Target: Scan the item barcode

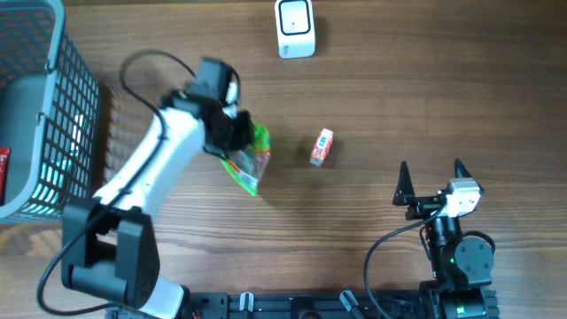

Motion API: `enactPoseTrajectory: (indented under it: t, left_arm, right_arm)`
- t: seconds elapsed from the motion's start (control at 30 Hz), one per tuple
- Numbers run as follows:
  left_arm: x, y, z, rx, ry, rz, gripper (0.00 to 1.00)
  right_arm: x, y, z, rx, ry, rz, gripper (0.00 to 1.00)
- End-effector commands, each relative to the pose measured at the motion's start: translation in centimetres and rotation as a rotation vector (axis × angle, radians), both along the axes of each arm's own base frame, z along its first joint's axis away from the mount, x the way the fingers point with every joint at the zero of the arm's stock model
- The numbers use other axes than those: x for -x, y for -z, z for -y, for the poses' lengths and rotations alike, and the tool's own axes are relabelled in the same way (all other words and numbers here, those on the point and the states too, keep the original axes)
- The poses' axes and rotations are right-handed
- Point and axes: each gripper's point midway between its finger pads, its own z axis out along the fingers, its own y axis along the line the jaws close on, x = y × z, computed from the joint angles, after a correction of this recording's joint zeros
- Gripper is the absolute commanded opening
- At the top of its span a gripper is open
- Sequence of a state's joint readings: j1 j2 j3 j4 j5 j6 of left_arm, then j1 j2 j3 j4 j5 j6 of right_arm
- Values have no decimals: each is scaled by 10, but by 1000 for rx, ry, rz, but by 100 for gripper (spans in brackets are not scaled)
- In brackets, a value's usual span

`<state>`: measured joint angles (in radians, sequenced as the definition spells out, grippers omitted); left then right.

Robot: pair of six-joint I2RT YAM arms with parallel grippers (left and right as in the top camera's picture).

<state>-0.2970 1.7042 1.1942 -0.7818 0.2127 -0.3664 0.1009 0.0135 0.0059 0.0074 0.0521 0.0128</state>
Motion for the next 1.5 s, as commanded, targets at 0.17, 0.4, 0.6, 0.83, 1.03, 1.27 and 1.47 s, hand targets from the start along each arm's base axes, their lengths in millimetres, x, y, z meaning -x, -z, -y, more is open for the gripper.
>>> enactPoseTrajectory:
  t: [0.17,0.4,0.6,0.83,1.03,1.27,1.47]
  left_arm:
    - [-8,-3,7,44,-41,85,100]
    - [-13,-69,24,122,-4,166,100]
    - [25,-18,15,-29,46,-30,5]
    - [49,44,7,-90,51,-185,4]
    - [65,85,0,-117,52,-257,17]
    - [33,35,1,-87,62,-151,39]
    - [19,-2,21,-46,92,-27,50]
  right_arm:
    - [0,-2,1,9,3,11,100]
    - [0,-2,1,9,3,11,100]
    - [0,-2,1,9,3,11,100]
    - [0,-2,1,9,3,11,100]
    - [0,-2,1,9,3,11,100]
    - [0,-2,1,9,3,11,100]
    - [0,-2,1,9,3,11,100]
